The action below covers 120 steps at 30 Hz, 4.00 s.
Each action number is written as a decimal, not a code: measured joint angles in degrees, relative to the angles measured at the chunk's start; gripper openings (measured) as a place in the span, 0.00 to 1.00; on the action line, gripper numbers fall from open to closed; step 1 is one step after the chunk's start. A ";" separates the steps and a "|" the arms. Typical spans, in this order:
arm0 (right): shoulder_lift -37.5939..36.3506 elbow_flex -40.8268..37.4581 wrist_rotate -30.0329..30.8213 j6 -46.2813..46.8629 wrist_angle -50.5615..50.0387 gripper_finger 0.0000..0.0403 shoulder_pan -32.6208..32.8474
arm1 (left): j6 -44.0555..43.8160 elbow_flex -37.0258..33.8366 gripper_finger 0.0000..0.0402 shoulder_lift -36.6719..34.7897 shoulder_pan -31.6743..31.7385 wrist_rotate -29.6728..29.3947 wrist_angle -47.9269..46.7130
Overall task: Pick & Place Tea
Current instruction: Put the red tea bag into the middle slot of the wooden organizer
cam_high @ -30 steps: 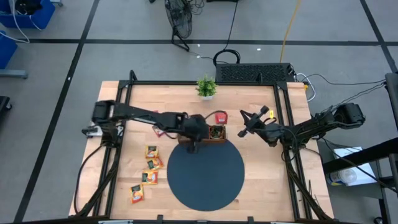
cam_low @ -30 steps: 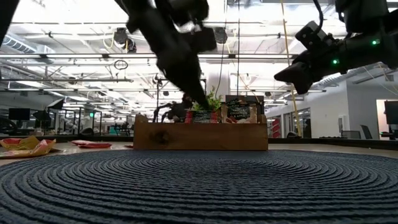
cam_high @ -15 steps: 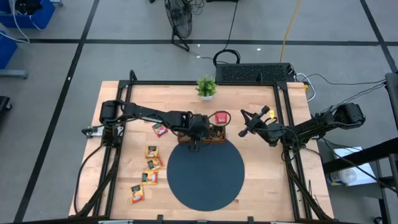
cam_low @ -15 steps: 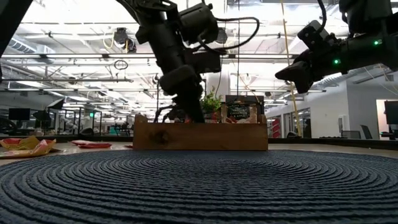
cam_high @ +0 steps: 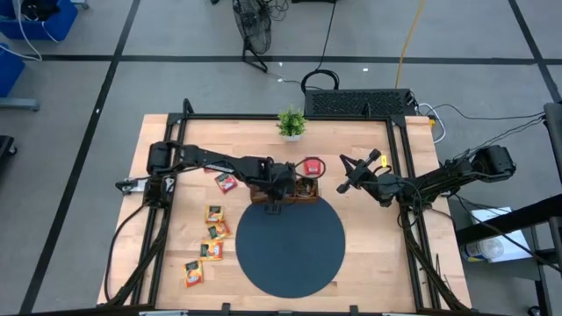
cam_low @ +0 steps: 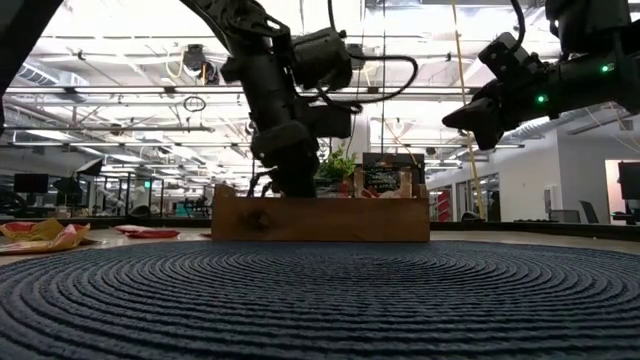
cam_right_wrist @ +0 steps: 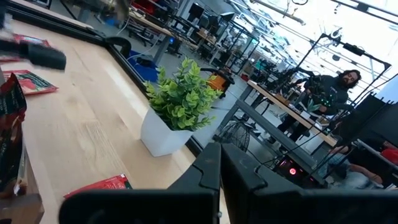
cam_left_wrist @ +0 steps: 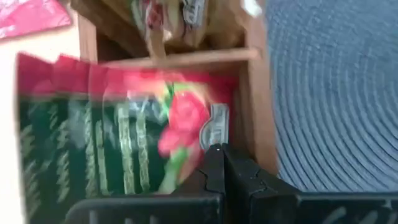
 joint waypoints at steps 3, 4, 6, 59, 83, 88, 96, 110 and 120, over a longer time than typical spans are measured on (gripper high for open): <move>0.00 0.00 -0.33 0.01 0.00 0.00 0.00 | -0.15 0.12 0.00 1.12 0.22 0.72 0.45; 0.01 0.00 -0.59 0.02 0.00 0.00 0.00 | -0.48 0.20 0.00 1.28 0.25 0.84 0.63; 0.00 0.00 -1.37 0.00 0.08 0.00 0.00 | -1.43 0.16 0.00 1.32 0.24 0.74 0.29; 0.02 0.02 -1.37 0.18 0.11 0.00 0.00 | 3.52 5.54 0.02 0.95 -5.88 -15.82 -9.18; 0.02 0.02 -7.21 6.94 -3.27 0.04 -2.51 | 4.19 7.13 0.05 -4.10 -4.56 -10.95 -6.93; 0.04 2.69 -21.43 15.64 -13.41 0.22 -9.57 | 4.35 4.44 0.06 -11.21 -3.21 -10.86 -1.76; 6.95 13.41 -41.37 29.51 -37.20 0.56 -22.58 | 1.43 -9.34 0.06 -21.46 -0.20 -10.90 15.06; 34.62 25.08 -44.44 28.67 -34.59 0.68 -22.67 | -0.07 -18.25 0.19 -23.47 3.58 -10.99 24.08; 36.41 25.20 -44.75 32.37 -43.65 0.44 -23.08 | -0.60 -18.18 0.20 -23.56 3.32 -10.97 21.61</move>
